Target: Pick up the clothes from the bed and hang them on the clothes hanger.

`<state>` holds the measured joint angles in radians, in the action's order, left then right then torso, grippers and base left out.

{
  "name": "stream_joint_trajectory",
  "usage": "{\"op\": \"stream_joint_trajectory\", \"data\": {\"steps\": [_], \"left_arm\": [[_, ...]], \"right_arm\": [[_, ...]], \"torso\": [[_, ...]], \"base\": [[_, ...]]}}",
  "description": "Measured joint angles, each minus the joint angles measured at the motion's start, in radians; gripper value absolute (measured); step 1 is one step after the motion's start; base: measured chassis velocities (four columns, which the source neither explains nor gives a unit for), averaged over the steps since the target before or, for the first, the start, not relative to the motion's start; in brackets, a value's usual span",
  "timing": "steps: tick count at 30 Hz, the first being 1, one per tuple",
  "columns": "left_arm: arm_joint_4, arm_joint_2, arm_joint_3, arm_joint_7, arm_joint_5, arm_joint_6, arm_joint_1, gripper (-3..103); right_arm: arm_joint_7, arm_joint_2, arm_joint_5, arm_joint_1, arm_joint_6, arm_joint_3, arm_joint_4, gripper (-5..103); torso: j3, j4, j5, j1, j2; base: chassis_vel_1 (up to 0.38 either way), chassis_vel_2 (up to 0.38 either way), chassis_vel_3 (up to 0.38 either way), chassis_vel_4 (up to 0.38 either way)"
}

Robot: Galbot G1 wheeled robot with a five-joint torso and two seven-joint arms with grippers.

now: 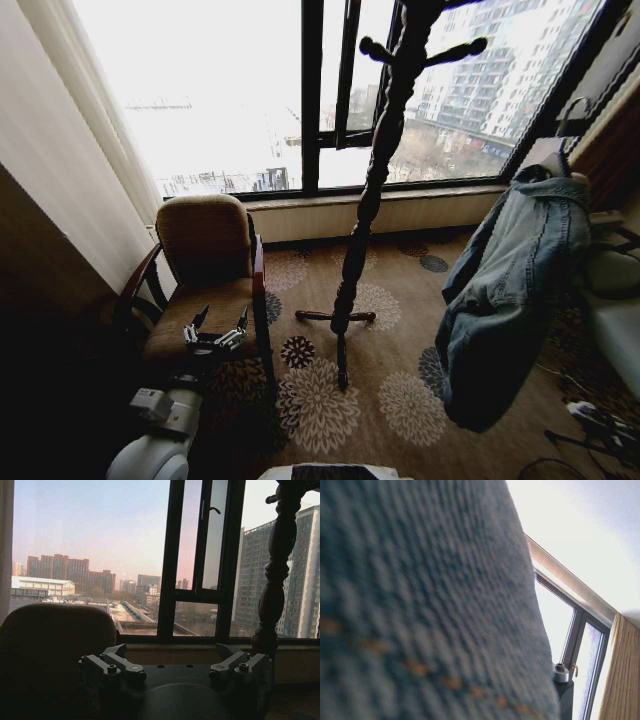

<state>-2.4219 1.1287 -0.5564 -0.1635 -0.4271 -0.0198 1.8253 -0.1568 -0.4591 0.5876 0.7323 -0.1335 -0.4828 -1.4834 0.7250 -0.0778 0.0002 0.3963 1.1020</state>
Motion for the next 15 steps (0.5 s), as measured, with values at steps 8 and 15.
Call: {"op": "stream_joint_trajectory", "data": {"steps": [8,15], "left_arm": [[0.005,0.006,0.003,0.0,0.002,-0.001,-0.002,100],[0.005,0.02,0.008,0.002,0.013,-0.005,0.011,100]], "right_arm": [[0.039,0.027,0.021,-0.189,-0.028,0.2,0.075,14],[0.071,0.031,0.036,-0.275,-0.051,0.313,0.125,14]], "torso": [[0.0,0.0,-0.0002,0.0,0.0],[0.0,0.0,-0.0002,0.0,0.0]], "base": [[0.0,0.0,0.0,0.0],[0.0,0.0,0.0,0.0]]}}
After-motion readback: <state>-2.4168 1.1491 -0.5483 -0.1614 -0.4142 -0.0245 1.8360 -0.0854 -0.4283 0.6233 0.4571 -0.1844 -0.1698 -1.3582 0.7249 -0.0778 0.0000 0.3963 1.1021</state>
